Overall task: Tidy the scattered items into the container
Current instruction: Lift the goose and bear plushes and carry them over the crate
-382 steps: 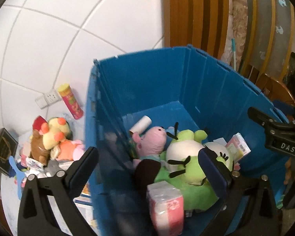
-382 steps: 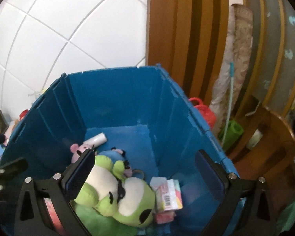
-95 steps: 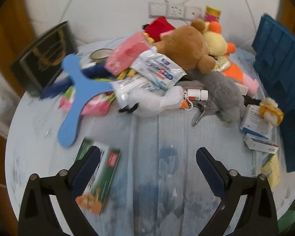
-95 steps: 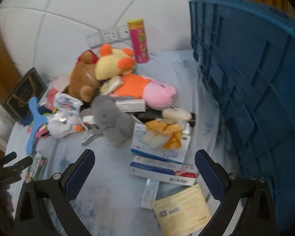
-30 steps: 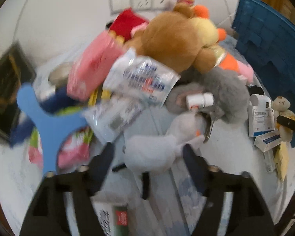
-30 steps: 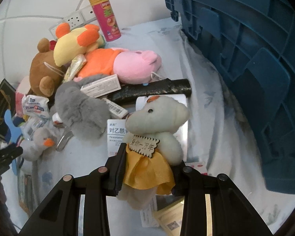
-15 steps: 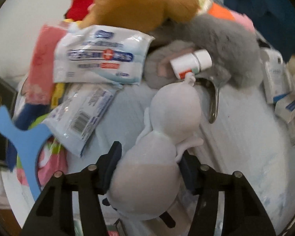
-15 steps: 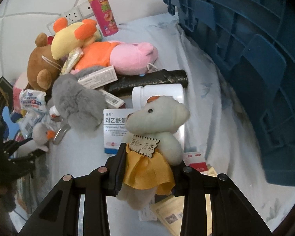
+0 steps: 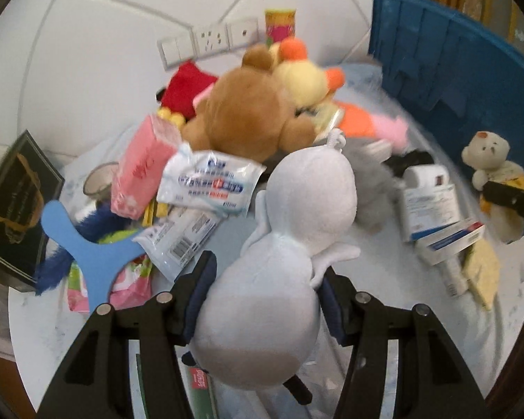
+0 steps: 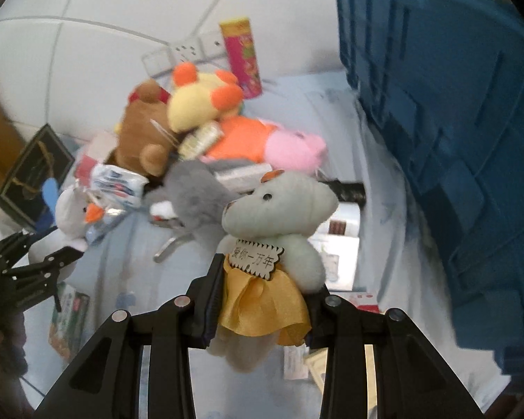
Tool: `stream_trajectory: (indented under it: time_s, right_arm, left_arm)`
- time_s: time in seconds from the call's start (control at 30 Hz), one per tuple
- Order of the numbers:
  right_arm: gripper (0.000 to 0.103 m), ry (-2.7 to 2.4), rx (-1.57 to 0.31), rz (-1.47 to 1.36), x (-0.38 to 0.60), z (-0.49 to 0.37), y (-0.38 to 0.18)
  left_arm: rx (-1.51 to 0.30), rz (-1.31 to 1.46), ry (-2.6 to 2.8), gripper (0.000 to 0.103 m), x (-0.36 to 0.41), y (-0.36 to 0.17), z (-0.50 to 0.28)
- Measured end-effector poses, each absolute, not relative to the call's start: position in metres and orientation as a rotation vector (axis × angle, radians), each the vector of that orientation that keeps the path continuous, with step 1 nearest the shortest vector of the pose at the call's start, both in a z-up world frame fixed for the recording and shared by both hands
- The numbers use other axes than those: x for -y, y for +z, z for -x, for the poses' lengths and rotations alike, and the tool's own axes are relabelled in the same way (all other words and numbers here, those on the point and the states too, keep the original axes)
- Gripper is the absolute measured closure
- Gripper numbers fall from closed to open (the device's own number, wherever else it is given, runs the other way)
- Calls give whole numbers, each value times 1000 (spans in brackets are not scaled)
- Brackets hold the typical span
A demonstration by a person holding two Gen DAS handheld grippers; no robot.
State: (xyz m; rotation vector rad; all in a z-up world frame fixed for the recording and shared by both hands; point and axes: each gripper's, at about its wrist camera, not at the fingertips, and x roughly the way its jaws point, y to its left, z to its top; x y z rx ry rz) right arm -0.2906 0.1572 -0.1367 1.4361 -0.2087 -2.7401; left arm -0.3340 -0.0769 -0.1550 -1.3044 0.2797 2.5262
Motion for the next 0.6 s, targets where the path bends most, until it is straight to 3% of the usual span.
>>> stream_trajectory:
  time_s: [0.6]
  right_arm:
    - [68, -2657, 14, -1133, -174, 250, -65]
  left_arm:
    - [-124, 1148, 2757, 48, 26, -67, 254]
